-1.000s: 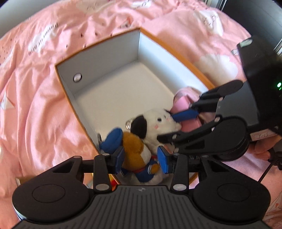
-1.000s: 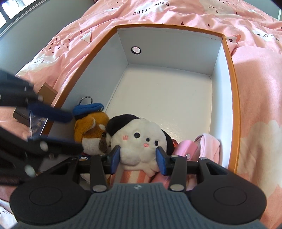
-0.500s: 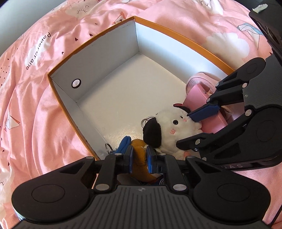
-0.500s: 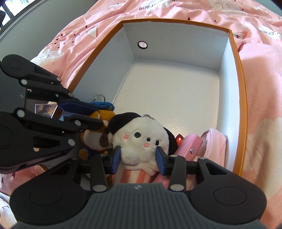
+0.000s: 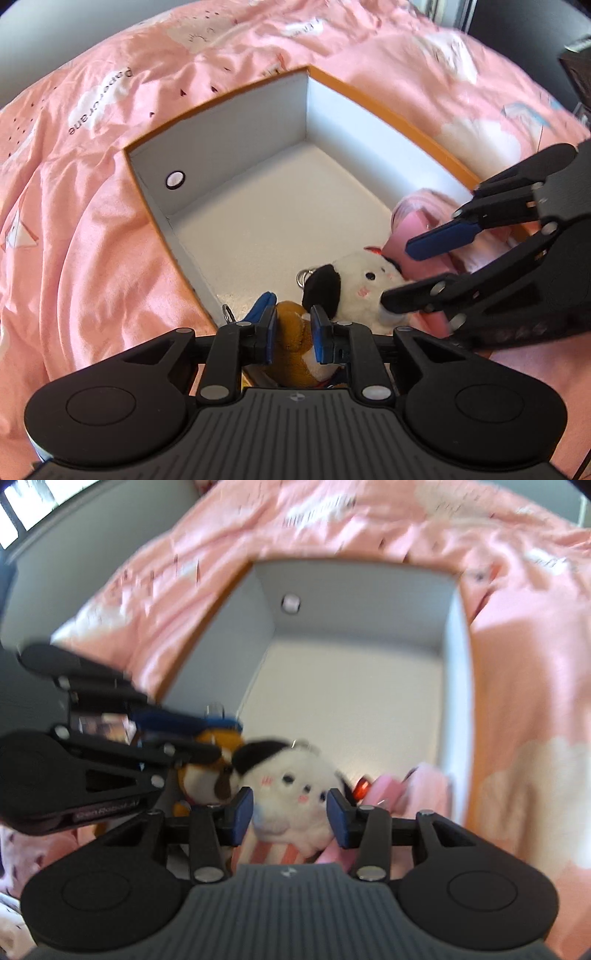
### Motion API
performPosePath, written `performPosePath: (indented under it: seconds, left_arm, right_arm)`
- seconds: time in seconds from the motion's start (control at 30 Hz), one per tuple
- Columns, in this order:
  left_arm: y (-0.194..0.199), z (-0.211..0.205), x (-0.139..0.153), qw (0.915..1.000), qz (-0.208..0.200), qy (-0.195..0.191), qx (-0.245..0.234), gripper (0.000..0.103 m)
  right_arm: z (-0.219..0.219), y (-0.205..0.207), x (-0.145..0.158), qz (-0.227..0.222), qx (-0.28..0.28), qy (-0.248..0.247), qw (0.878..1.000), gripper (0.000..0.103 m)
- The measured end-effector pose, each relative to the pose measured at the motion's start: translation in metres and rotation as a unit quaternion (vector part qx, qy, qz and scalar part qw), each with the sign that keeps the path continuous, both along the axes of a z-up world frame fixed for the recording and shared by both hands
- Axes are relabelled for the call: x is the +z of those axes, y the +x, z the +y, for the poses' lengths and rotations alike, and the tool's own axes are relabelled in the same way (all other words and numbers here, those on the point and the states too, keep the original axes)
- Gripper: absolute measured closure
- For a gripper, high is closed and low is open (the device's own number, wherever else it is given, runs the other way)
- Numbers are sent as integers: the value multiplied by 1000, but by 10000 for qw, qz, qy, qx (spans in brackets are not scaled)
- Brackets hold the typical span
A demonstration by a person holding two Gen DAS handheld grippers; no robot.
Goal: Organize objects
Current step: 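Open both tools and withdraw from the box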
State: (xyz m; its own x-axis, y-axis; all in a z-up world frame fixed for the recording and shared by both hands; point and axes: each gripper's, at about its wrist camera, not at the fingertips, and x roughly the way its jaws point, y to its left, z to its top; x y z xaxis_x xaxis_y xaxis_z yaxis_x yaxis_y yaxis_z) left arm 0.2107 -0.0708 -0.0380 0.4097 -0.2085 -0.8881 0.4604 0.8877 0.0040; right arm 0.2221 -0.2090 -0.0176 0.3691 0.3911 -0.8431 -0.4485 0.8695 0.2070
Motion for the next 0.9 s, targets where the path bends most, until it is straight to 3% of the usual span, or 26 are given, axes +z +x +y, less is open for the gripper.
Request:
performPosePath:
  seconds: [0.23, 0.33, 0.43, 0.6, 0.73, 0.8, 0.9]
  left_arm:
    - [-15, 32, 31, 9942, -429, -788, 590, 78]
    - [-25, 43, 43, 9908, -449, -915, 891, 73]
    - [-39, 57, 50, 9869, -460, -1030, 1153, 72]
    - [-56, 69, 46, 9821, -407, -1171, 1418, 71]
    - [-64, 74, 36, 9777, -248, -1327, 1611, 71]
    - [-67, 73, 31, 9783, -220, -1242, 1646, 71]
    - [-71, 75, 27, 9775, -186, -1193, 1731, 71]
  right_arm:
    - [-14, -21, 23, -358, -409, -133, 9984, 57]
    - [-9, -34, 21, -406, -610, -408, 9965, 57]
    - [-9, -36, 10, -132, -692, -370, 9968, 60]
    - [-9, -27, -7, 105, -837, -656, 9943, 73]
    - [-4, -28, -11, 107, -604, -834, 9946, 77]
    - [7, -32, -10, -70, -186, -1253, 9919, 79]
    - [22, -37, -8, -368, 482, -1962, 9787, 83]
